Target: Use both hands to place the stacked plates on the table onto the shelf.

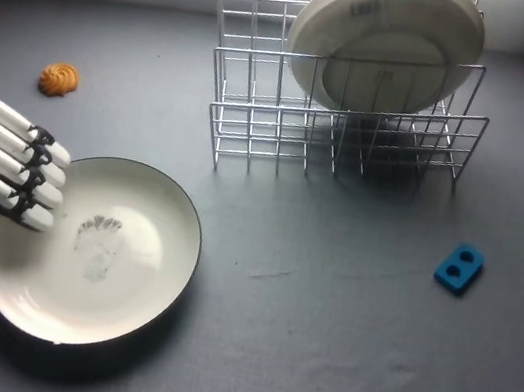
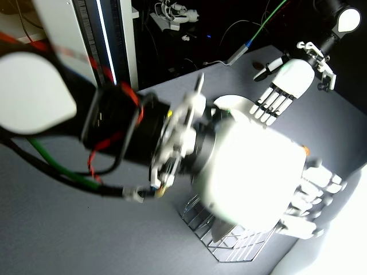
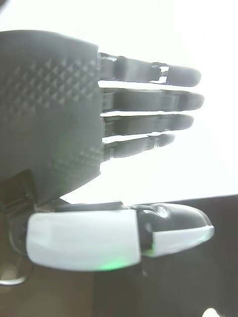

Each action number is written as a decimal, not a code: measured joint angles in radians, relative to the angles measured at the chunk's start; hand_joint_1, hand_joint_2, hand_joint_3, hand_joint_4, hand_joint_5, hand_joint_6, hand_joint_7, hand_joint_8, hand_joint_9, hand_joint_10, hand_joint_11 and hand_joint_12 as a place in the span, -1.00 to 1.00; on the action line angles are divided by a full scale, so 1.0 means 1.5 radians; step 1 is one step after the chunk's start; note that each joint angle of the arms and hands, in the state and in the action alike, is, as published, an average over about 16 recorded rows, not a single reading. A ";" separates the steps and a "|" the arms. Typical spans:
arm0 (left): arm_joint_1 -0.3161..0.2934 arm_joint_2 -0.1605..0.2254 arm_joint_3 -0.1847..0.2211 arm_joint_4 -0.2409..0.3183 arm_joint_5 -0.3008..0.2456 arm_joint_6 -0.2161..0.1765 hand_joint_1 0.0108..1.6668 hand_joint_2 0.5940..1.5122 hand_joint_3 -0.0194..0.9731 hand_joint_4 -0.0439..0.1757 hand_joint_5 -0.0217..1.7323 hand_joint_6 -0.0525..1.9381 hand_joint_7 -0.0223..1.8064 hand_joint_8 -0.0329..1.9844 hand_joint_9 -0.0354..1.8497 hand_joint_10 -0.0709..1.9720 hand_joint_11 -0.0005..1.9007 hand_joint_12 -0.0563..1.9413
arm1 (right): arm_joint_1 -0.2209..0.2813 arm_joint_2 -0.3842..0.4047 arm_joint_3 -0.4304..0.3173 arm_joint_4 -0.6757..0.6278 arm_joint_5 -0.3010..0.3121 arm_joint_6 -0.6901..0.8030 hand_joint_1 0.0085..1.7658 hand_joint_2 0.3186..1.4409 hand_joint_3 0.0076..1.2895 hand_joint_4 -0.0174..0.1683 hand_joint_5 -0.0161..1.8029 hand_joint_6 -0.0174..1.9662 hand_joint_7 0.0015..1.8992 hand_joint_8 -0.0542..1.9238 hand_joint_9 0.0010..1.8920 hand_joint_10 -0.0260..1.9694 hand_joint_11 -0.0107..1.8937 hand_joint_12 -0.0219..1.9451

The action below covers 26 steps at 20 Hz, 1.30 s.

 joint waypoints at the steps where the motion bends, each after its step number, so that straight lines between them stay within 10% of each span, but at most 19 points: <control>1: 0.001 0.000 0.001 -0.001 0.000 0.000 -0.99 0.27 -0.92 -0.59 -0.95 -0.94 -0.95 -0.97 -0.94 -0.92 -0.99 -0.95 | 0.003 0.003 -0.020 -0.018 0.002 -0.021 0.08 0.14 -0.99 -0.82 -0.78 -0.96 -0.71 -0.93 -0.67 -0.96 -0.89 -0.36; 10: 0.030 0.000 0.002 -0.013 0.007 0.005 -1.00 0.26 -0.92 -0.59 -0.95 -0.94 -0.95 -0.97 -0.94 -0.92 -0.98 -0.97 | -0.017 0.016 -0.192 -0.108 0.012 -0.255 0.27 -0.01 -0.99 -0.77 -0.96 -0.96 -0.98 -0.93 -0.97 -0.96 -0.97 -0.95; 26: 0.084 -0.001 -0.014 -0.033 0.038 0.010 -1.00 0.28 -0.92 -0.68 -0.99 -0.97 -0.96 -0.97 -0.94 -0.92 -0.98 -0.96 | -0.153 -0.031 -0.247 0.223 0.036 -0.677 0.31 0.09 -0.99 -0.78 -0.96 -0.96 -0.99 -0.93 -0.98 -0.96 -0.97 -0.97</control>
